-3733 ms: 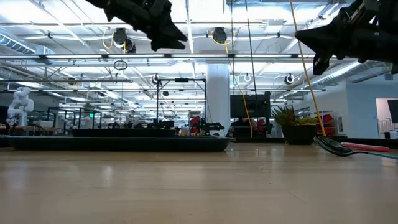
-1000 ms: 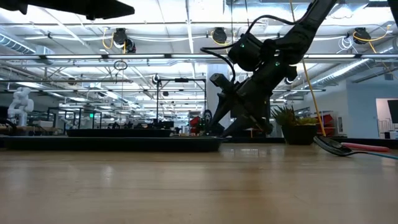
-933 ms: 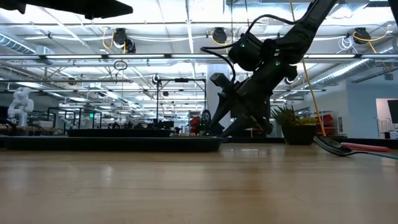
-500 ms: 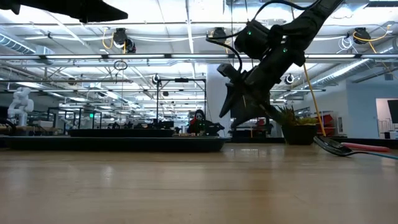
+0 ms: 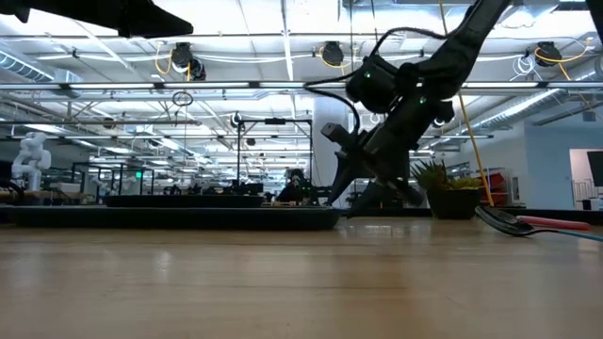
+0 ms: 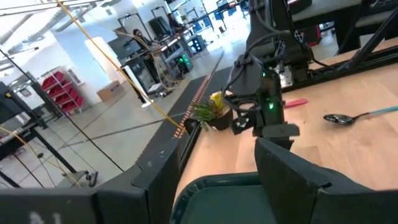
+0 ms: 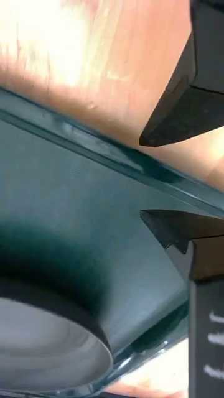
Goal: Pick and place plate/cup/fork/spoon on tray
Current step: Move the black tray to the center of the table
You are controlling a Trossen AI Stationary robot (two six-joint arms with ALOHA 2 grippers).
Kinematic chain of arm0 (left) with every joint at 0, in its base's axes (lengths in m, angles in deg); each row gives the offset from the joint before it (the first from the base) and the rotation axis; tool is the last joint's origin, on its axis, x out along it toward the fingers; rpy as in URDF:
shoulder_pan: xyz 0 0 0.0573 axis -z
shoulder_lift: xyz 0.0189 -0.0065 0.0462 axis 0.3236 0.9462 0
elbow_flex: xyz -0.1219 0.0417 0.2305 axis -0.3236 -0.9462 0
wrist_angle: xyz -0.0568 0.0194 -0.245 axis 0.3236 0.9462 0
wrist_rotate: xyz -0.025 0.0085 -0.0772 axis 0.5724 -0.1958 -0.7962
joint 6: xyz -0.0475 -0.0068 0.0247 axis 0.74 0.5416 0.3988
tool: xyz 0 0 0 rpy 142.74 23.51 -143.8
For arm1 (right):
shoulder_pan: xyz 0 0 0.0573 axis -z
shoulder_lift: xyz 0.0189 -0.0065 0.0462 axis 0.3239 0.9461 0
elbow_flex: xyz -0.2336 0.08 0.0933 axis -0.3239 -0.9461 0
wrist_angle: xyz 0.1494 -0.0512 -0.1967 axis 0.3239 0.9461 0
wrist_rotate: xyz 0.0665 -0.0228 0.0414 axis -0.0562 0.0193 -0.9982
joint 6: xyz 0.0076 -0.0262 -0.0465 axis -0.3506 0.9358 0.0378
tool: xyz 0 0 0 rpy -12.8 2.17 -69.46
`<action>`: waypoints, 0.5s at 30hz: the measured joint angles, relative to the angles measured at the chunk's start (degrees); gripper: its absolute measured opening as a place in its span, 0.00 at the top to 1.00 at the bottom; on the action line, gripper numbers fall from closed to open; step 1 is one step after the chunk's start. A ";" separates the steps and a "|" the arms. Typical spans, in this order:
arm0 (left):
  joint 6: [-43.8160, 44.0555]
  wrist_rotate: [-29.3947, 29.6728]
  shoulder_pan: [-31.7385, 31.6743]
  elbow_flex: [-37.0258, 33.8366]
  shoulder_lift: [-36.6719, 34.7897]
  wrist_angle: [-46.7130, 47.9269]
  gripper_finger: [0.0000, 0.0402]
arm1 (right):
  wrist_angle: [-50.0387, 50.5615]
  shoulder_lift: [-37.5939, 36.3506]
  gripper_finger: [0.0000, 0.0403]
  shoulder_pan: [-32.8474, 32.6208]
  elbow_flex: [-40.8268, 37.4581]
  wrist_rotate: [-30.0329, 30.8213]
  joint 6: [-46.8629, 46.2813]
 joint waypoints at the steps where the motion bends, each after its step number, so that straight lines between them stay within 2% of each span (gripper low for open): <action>1: 0.04 -0.07 0.00 0.00 0.00 0.04 0.48 | -0.51 0.60 0.57 0.00 0.00 0.01 -0.04; 8: 0.14 -0.08 -0.07 0.00 0.00 0.39 0.48 | -2.29 2.40 0.61 -0.35 0.11 -0.27 0.57; 15: -0.14 -0.07 -0.15 0.00 0.00 0.35 0.48 | 1.38 2.08 0.87 -2.54 0.20 -0.97 0.67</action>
